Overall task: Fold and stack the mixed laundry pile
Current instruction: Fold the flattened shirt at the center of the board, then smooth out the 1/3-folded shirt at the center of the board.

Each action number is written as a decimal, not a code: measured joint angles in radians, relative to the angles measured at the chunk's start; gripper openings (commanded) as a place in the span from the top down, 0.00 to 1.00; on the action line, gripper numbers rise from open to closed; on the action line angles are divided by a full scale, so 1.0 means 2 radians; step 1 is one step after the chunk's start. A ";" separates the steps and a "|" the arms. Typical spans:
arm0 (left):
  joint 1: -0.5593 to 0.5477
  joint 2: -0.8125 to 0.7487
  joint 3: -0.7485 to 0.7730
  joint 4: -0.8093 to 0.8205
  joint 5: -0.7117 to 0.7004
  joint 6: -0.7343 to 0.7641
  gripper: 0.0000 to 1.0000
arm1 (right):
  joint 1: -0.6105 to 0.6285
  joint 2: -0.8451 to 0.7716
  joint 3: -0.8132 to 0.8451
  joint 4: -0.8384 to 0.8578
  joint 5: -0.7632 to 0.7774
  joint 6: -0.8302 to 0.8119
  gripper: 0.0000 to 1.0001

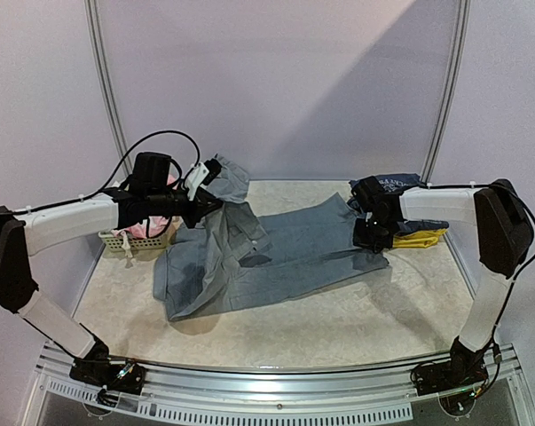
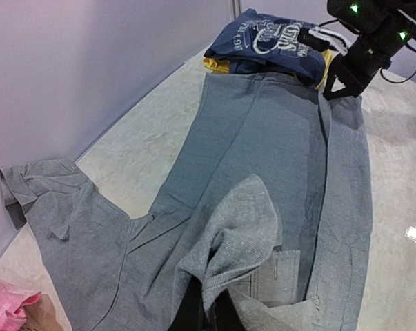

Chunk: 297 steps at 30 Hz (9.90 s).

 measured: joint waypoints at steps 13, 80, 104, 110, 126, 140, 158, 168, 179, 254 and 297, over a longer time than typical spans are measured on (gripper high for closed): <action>0.054 0.078 0.045 -0.002 0.084 0.024 0.94 | -0.001 0.011 0.018 0.001 0.004 -0.003 0.96; -0.110 -0.070 -0.167 -0.082 -0.117 -0.310 0.25 | -0.002 -0.229 -0.256 0.133 0.040 -0.015 0.09; -0.115 0.019 -0.111 -0.092 -0.231 -0.254 1.00 | -0.002 -0.205 -0.255 0.140 0.029 -0.019 0.09; -0.110 0.014 -0.111 -0.096 -0.284 -0.238 1.00 | -0.002 -0.186 -0.242 0.141 0.029 -0.024 0.09; -0.093 0.028 -0.118 -0.049 -0.395 -0.236 0.67 | -0.002 -0.169 -0.230 0.144 0.029 -0.031 0.09; -0.099 -0.083 -0.150 -0.092 -0.487 -0.311 0.26 | -0.006 -0.169 -0.235 0.169 -0.001 -0.031 0.10; -0.106 -0.186 -0.241 -0.222 -0.404 -0.476 0.42 | -0.037 -0.174 -0.299 0.210 -0.103 -0.002 0.36; -0.106 -0.195 -0.298 -0.186 -0.381 -0.505 0.51 | -0.037 -0.166 -0.305 0.229 -0.133 0.009 0.87; -0.106 -0.241 -0.303 -0.158 -0.392 -0.494 0.56 | -0.037 -0.168 -0.305 0.199 -0.141 0.007 1.00; -0.093 0.235 0.203 -0.167 -0.101 -0.107 0.29 | -0.016 -0.311 -0.301 0.145 -0.085 0.002 0.26; -0.134 -0.067 -0.164 0.025 -0.112 -0.175 1.00 | 0.068 -0.188 -0.175 0.228 -0.243 -0.061 0.21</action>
